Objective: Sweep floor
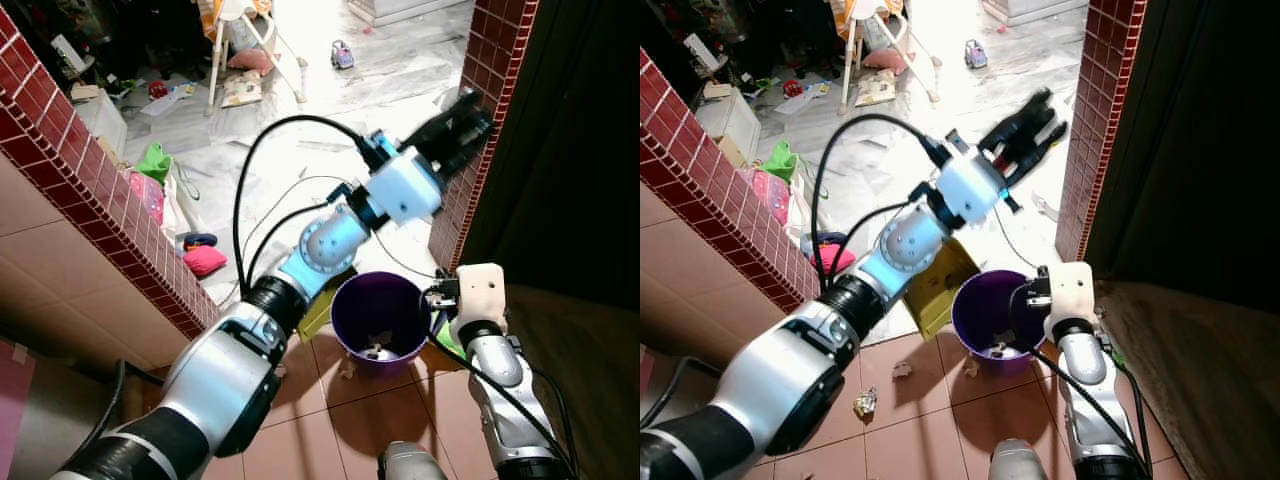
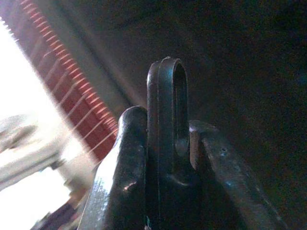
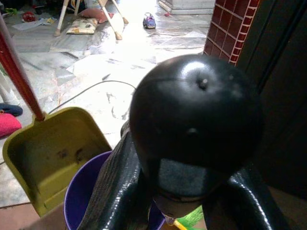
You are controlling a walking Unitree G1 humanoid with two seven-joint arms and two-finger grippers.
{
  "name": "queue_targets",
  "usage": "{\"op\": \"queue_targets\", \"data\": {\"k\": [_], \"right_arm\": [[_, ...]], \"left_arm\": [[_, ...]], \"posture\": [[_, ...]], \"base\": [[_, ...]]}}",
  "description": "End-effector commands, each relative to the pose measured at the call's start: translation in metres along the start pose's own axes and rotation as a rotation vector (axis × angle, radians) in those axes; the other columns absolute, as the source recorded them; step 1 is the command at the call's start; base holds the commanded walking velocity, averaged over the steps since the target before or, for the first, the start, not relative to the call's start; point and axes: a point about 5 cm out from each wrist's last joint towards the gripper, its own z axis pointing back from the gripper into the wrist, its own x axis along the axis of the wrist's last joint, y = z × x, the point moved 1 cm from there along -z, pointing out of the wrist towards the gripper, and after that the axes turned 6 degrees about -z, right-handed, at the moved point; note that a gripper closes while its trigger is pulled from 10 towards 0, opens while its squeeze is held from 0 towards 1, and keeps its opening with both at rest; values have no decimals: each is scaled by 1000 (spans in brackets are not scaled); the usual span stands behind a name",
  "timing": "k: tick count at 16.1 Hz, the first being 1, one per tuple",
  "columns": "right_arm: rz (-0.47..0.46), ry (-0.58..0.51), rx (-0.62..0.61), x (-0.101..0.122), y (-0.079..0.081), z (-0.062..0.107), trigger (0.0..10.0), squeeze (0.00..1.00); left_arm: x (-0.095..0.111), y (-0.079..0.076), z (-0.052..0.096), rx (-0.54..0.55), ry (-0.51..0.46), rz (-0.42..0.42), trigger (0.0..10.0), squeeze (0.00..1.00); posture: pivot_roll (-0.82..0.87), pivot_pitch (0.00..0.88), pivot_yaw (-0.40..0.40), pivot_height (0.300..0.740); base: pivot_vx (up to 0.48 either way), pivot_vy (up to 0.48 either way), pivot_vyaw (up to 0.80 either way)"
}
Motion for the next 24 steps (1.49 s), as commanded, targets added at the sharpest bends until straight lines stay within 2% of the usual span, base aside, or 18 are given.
{"op": "queue_targets", "data": {"k": [1, 3, 4, 5, 7, 8, 10, 13, 15, 18, 19, 20, 21, 22, 23, 24], "right_arm": [[-72, 61, 64, -13, 14, 0, 10000, 0], [-64, 60, 70, -13, 13, -1, 10000, 0], [-59, 59, 75, -12, 13, -2, 10000, 0], [-56, 62, 85, -13, 14, -4, 10000, 0], [-48, 70, 102, -13, 15, -8, 10000, 0], [-45, 75, 108, -13, 16, -10, 10000, 0], [-44, 99, 129, -14, 18, -13, 10000, 0], [-15, 156, 187, -16, 25, -17, 10000, 0], [49, 192, 250, -18, 26, -23, 10000, 0], [59, 211, 244, -20, 24, -28, 10000, 0], [58, 216, 243, -20, 24, -31, 10000, 0], [58, 216, 245, -20, 24, -31, 10000, 0], [55, 222, 254, -21, 26, -31, 10000, 0], [35, 275, 296, -28, 27, -23, 10000, 0], [56, 339, 389, -36, 30, -11, 10000, 0], [66, 365, 431, -38, 30, -6, 10000, 0]], "left_arm": [[-4, 38, -5, 137, 45, -65, 10000, 0], [-10, 96, 7, 386, 131, -148, 10000, 0], [-10, 112, 12, 448, 150, -186, 10000, 0], [-11, 131, 23, 522, 180, -226, 10000, 0], [-17, 147, 46, 593, 253, -258, 10000, 0], [-20, 148, 55, 601, 284, -275, 10000, 0], [-28, 140, 78, 631, 351, -263, 10000, 0], [-30, 122, 95, 651, 411, -242, 10000, 0], [-27, 110, 115, 730, 499, -203, 10000, 0], [-30, 102, 137, 772, 580, -181, 10000, 0], [-35, 98, 156, 828, 673, -161, 10000, 0], [-38, 94, 165, 838, 719, -171, 10000, 0], [-43, 88, 175, 841, 771, -158, 10000, 0], [-50, 75, 195, 826, 870, -146, 10000, 0], [-52, 66, 208, 818, 932, -143, 10000, 0], [-53, 63, 211, 808, 938, -136, 10000, 0]], "posture": [[-241, 0, 160, 740], [-219, 0, 139, 740], [-212, 0, 133, 740], [-197, 0, 117, 740], [-179, 0, 101, 740], [-176, 0, 100, 740], [-149, 0, 78, 740], [-138, 0, 70, 740], [-122, 0, 61, 740], [-103, 0, 53, 740], [-94, 0, 48, 740], [-90, 0, 45, 740], [-80, 0, 38, 740], [-78, 0, 34, 740], [-82, 0, 36, 740], [-82, 0, 36, 740]], "base": [[0, 0, 0], [0, 0, 0], [0, 0, 0], [0, 0, 0], [0, 0, 0], [0, 0, 0], [0, 0, 0], [0, 0, 0], [0, 0, 0], [0, 0, 0], [0, 0, 0], [0, 0, 0], [0, 0, 0], [0, 0, 0], [0, 0, 0], [0, 0, 0]]}}
